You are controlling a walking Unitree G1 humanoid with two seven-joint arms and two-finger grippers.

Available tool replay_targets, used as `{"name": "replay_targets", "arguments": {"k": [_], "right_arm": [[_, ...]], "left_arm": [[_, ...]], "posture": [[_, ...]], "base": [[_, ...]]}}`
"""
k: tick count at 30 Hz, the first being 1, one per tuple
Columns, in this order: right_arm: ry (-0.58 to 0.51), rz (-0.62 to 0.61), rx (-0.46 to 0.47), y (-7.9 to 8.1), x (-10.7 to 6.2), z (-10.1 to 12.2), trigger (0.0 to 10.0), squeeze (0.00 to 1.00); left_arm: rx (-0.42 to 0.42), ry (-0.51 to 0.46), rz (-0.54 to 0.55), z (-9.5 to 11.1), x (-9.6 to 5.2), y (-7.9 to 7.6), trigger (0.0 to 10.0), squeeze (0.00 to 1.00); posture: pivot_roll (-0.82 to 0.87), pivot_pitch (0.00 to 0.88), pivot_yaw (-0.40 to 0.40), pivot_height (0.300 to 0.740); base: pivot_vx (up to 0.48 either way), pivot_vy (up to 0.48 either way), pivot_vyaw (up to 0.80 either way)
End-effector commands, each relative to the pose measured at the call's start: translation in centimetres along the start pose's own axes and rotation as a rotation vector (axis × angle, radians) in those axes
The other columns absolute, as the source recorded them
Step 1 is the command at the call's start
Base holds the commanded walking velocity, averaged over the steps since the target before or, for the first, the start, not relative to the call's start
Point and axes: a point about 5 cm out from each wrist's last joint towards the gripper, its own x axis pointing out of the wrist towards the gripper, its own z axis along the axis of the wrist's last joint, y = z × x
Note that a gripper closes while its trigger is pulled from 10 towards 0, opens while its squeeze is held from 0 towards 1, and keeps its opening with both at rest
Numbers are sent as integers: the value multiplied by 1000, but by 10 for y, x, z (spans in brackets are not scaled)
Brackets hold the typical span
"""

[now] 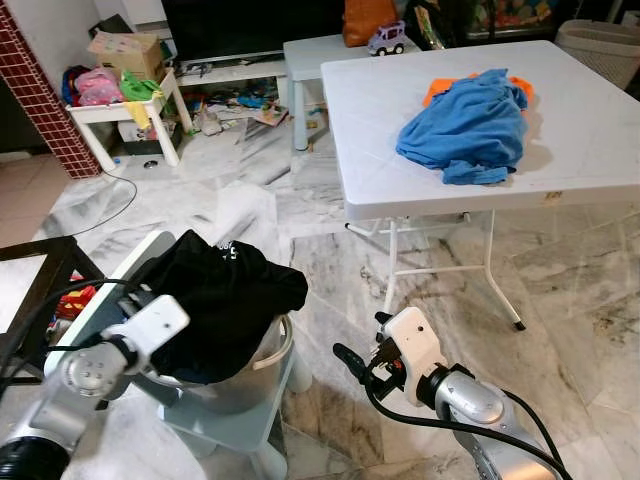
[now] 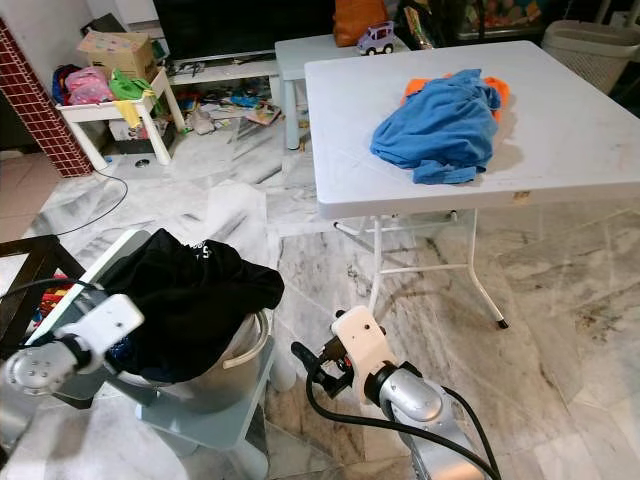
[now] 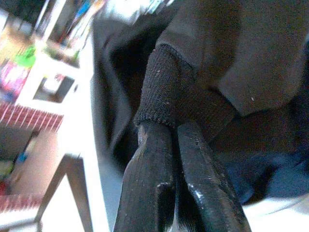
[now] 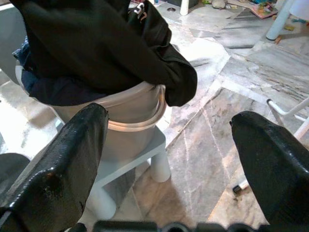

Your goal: Hang hanger

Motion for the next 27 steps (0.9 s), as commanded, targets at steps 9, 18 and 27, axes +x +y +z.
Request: {"name": "replay_targets", "arguments": {"k": [9, 18, 27], "right_arm": [[-12, 10, -8, 2, -1, 5, 10000, 0], [-4, 14, -14, 1, -2, 5, 10000, 0], [-6, 28, -27, -1, 2, 8, 10000, 0]], "left_arm": [[56, 123, 152, -17, 1, 23, 0, 0], [-760, 108, 307, -9, 25, -5, 10000, 1000], [-1163, 19, 512, 10, 27, -39, 10000, 1000]], "posture": [[-171, 54, 77, 740], [-176, 58, 65, 740], [-161, 44, 43, 740]], "base": [[0, 0, 0], [0, 0, 0], [0, 0, 0]]}}
